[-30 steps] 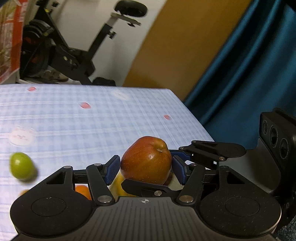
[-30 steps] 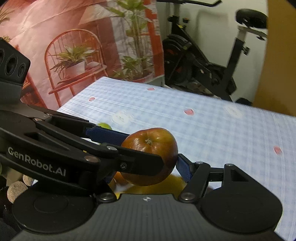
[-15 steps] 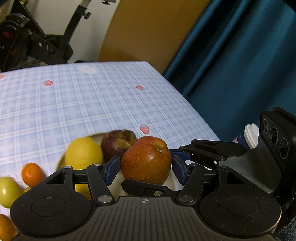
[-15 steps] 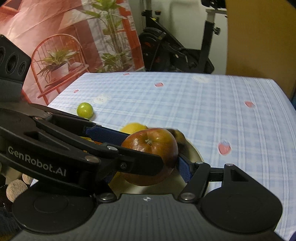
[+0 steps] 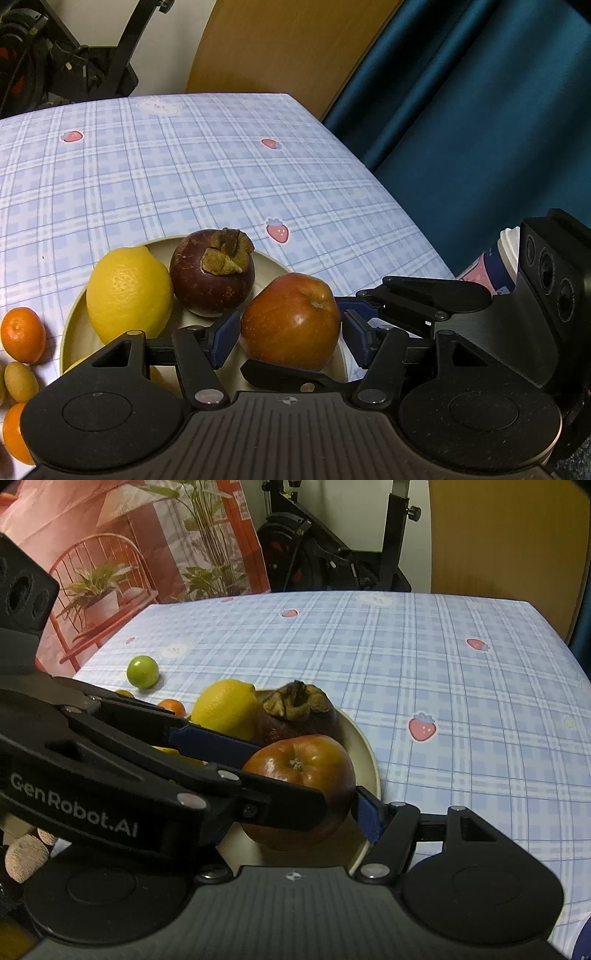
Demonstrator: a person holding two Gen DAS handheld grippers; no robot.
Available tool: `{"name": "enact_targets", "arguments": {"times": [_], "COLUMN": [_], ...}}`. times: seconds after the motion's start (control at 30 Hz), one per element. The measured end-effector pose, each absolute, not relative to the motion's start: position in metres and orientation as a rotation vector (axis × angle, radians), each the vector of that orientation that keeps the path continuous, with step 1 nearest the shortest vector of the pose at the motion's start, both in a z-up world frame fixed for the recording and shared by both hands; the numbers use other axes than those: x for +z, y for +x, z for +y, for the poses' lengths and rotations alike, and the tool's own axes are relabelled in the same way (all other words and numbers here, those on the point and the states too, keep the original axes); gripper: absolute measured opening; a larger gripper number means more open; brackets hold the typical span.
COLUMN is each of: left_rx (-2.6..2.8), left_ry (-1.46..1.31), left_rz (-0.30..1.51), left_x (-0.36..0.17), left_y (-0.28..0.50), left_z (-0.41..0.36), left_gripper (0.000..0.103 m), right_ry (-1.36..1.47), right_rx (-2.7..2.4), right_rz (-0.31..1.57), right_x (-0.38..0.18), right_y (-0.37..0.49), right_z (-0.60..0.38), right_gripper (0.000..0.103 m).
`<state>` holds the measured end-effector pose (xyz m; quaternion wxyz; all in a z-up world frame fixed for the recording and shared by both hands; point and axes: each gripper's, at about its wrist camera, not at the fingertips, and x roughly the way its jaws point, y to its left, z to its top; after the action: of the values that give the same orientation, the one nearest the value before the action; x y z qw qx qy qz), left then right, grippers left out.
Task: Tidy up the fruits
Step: 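Carry the red apple onto the cream plate and open the left gripper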
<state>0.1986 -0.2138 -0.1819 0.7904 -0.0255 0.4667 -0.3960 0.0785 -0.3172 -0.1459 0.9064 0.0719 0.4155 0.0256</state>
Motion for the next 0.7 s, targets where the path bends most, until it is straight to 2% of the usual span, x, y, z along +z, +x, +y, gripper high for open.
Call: {"name": "enact_targets", "arguments": {"times": [0.7], "left_rx": [-0.818], "left_ry": [-0.028], "left_rz": [0.987], "left_x": [-0.181], "left_y": [0.201], "left_z": [-0.208], "left_gripper": [0.065], "right_ry": [0.02], "right_rx": [0.04], "right_rz": [0.902], "right_x": [-0.154], "right_y": [0.094], "right_z": [-0.308], "right_gripper": [0.069]}}
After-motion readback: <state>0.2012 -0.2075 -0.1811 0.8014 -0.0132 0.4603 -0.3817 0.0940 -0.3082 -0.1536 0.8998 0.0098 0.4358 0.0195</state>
